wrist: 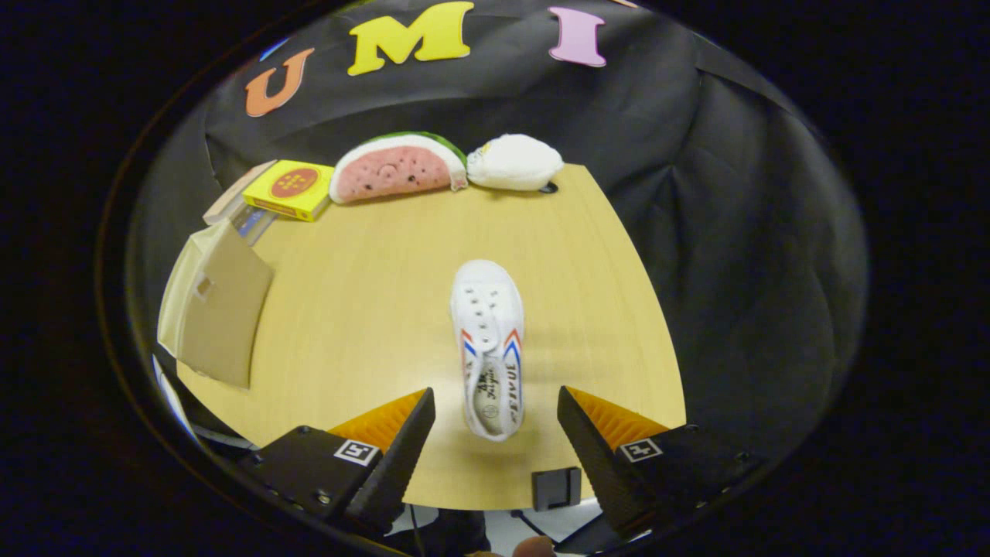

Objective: Open the storage box then place both shoes into the box .Put the left shoe in first, then the right shoe, with the right side of both shoes facing outward in a uniform manner.

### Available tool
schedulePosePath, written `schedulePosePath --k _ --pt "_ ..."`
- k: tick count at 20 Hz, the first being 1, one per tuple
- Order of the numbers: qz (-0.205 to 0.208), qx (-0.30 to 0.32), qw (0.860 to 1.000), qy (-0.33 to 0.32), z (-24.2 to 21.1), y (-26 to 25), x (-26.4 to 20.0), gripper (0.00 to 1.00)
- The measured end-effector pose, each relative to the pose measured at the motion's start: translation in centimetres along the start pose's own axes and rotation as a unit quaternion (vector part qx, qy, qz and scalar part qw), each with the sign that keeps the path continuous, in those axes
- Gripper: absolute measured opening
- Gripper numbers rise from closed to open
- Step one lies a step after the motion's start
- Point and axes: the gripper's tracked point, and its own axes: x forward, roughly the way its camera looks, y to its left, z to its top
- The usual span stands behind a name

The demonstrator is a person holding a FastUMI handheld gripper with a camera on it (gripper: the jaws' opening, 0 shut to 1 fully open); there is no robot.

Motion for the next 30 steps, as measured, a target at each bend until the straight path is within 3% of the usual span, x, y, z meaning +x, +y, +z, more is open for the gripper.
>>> schedulePosePath --k 4,11,14,16,20,23,24,25,26,30 --pt "0.03 -0.007 0.998 0.05 0.0 -1.1 5.1 0.97" --pt "0.086 0.018 0.987 0.138 0.0 -0.9 10.1 0.94" --pt "0.106 0.043 0.98 0.164 0.8 -0.5 10.7 0.74" --pt "0.124 0.053 0.974 0.182 0.8 0.1 11.0 0.75" --pt "0.134 0.046 0.969 0.202 0.6 0.8 10.9 0.37" --pt "0.126 0.022 0.973 0.193 1.3 0.3 10.8 0.21" --pt "0.126 0.019 0.974 0.19 1.4 0.2 10.6 0.1" --pt "0.129 0.027 0.974 0.181 0.9 0.4 10.1 0.1" --pt "0.131 0.03 0.976 0.174 1.5 0.6 10.1 0.01" --pt "0.145 0.04 0.976 0.155 0.9 1.8 8.3 0.01"
